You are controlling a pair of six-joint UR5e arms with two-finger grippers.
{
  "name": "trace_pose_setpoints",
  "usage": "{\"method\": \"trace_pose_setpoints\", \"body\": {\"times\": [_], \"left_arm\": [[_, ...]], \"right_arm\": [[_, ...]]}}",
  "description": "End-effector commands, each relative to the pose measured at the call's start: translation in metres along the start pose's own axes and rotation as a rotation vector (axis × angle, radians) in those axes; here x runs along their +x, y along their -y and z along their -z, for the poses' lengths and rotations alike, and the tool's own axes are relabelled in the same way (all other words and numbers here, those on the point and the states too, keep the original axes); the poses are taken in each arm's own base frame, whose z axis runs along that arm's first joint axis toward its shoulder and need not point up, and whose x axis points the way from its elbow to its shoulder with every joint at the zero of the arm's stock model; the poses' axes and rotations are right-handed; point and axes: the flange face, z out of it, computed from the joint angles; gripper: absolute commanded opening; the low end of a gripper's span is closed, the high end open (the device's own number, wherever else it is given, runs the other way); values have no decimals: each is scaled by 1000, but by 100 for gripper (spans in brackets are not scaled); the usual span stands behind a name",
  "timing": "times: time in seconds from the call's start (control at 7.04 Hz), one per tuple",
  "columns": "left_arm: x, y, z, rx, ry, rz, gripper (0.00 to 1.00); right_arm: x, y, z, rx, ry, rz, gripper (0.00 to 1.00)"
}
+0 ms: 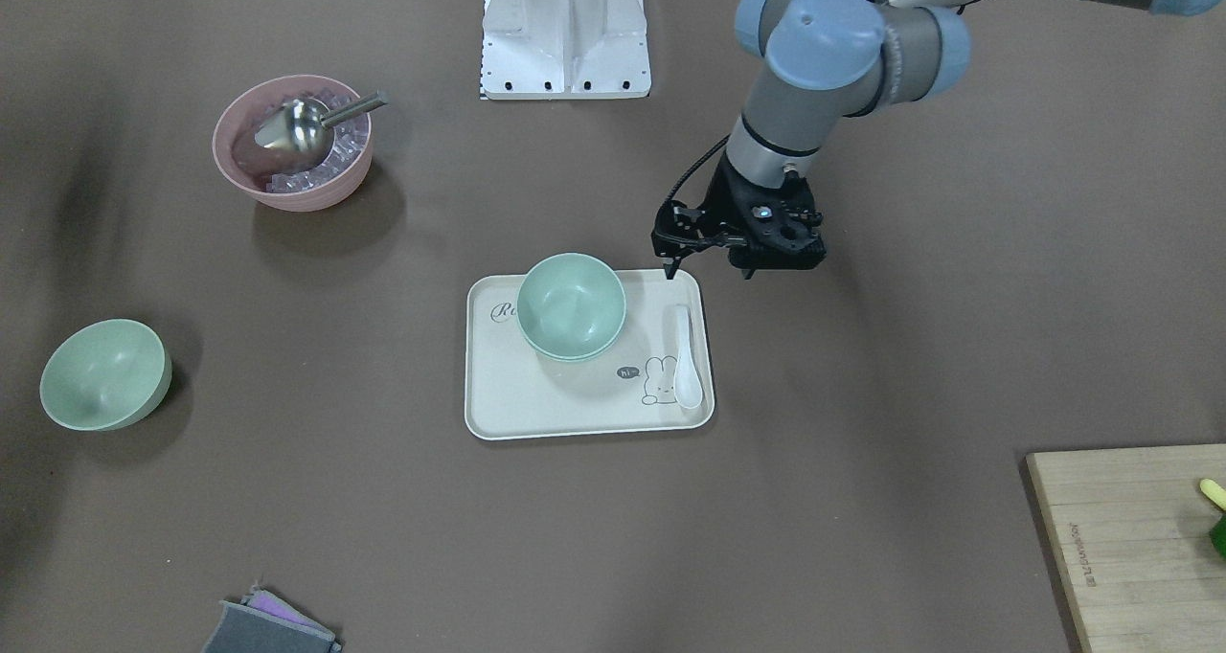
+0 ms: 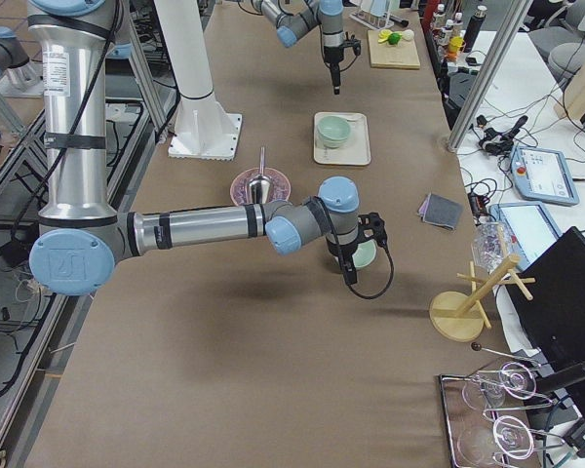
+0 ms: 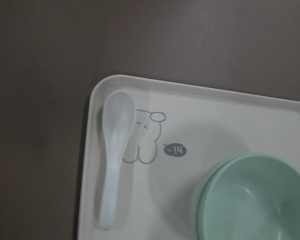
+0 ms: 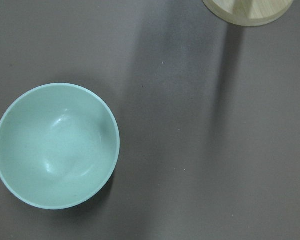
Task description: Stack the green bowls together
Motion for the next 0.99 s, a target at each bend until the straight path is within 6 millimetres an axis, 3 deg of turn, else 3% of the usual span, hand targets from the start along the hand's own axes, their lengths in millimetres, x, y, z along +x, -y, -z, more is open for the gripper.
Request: {"method": "trace_pose_setpoints", "body": {"times": [0.0, 0.14, 0.28, 0.43, 0.57, 0.71, 0.85], "left_arm": [[-120, 32, 74, -3, 143, -211, 99], [-218, 62, 108, -20, 178, -279, 99], [-343, 94, 145, -84, 67, -243, 99], [-458, 98, 159, -103, 24, -274, 99], [-505, 88, 158, -123, 36, -262, 99], [-537, 82, 160, -124, 42, -216, 99], [-561, 54, 163, -116, 41, -191, 99]], "right_arm": [[-13, 2, -7, -10, 9, -80, 100], [-24, 2, -16, -27, 15, -112, 99], [-30, 4, -22, -36, 18, -108, 96], [-31, 5, -26, -44, 15, -116, 90], [-28, 2, -38, -63, 7, -136, 85], [-40, 29, -43, -56, 12, -135, 79], [-43, 48, -63, -69, 6, -168, 76]]}}
